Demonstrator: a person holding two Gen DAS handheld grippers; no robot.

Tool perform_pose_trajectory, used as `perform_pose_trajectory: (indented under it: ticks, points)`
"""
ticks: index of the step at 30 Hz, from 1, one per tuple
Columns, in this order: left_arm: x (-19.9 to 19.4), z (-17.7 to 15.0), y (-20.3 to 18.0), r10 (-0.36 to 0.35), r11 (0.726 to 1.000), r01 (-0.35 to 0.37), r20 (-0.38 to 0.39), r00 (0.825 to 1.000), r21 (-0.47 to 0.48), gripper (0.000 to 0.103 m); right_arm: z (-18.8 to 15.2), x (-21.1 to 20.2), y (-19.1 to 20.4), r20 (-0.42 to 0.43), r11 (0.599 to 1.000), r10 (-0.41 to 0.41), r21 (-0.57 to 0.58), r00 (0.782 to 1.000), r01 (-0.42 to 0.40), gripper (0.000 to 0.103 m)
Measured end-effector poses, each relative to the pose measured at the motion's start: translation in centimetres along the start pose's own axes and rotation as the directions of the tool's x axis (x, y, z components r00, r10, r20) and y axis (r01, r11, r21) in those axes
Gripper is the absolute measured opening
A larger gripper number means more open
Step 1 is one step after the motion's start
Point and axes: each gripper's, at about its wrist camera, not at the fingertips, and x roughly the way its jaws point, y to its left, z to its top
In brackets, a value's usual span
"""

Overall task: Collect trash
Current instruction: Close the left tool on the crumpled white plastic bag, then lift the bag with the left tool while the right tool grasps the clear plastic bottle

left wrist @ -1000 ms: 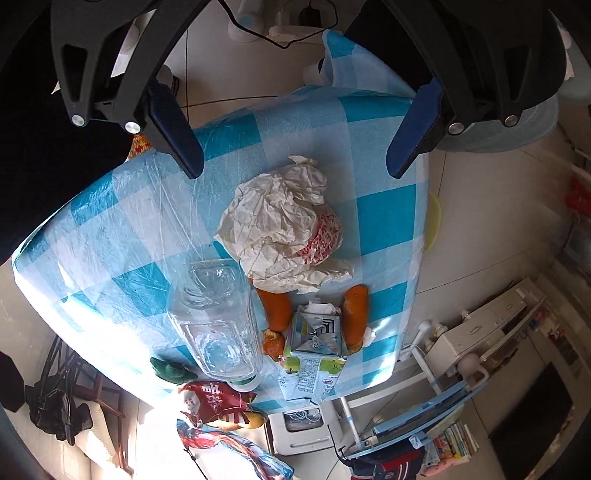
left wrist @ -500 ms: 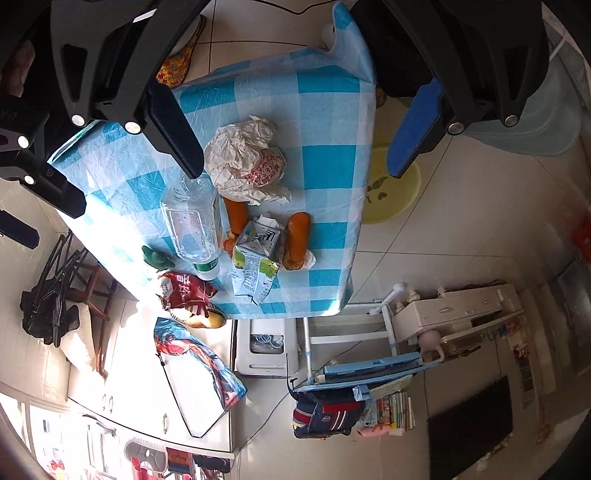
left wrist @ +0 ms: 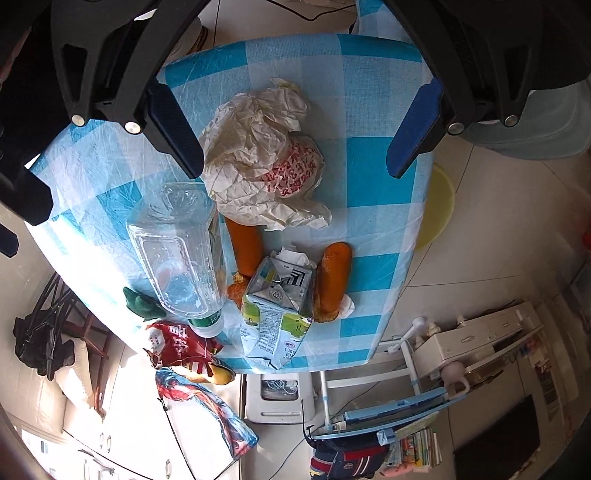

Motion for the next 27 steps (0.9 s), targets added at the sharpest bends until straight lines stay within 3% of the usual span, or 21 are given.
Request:
perform_pose_trajectory:
  ticks: [2,3,4,5,7,13,23,25,27]
  points:
    - [1.2,0.0,0.0,-0.021,1.000,0.021,-0.024,0.999,-0.011,0.095,0.5,1.0,-0.1,-0.014,0.999,0.027,0.024,1.000,-0.027,0.096]
    - [1.7,-0.1,0.2,-0.045,0.999,0.045,-0.038,0.998,-0.018,0.085,0.7,1.6,0.0,-0.025,0.999,0.041,0.035,0.999,-0.040,0.096]
    - [2.2,-0.3,0.3,-0.079,0.997,0.078,-0.057,0.995,-0.029,0.063,1.0,2.3,0.1,-0.038,0.998,0.052,0.043,0.998,-0.050,0.096]
    - [2.3,-0.4,0.6,-0.106,0.994,0.104,-0.062,0.992,-0.038,0.060,1.1,3.0,0.2,-0.052,0.997,0.062,0.050,0.997,-0.060,0.096]
    - [2.3,-0.3,1.0,-0.143,0.989,0.140,-0.062,0.988,-0.051,0.042,1.5,4.3,0.6,-0.073,0.995,0.080,0.058,0.994,-0.076,0.096]
    - [1.8,-0.6,3.5,-0.171,0.979,0.166,-0.029,0.985,-0.120,0.035,2.6,7.4,2.4,-0.119,0.995,0.093,0.044,0.988,-0.089,0.096]
    - [0.4,-1.5,6.7,-0.182,0.966,0.184,0.027,0.983,-0.181,0.036,2.0,11.1,3.8,-0.171,0.998,0.064,0.019,0.983,-0.062,0.096]
    - [0.3,-1.5,7.3,-0.176,0.965,0.180,0.036,0.984,-0.191,0.036,1.7,11.2,3.4,-0.178,0.998,0.070,0.020,0.982,-0.068,0.090]
    - [0.2,-1.5,7.7,-0.170,0.965,0.176,0.047,0.984,-0.197,0.036,1.6,11.3,3.1,-0.185,0.996,0.089,0.033,0.979,-0.084,0.077]
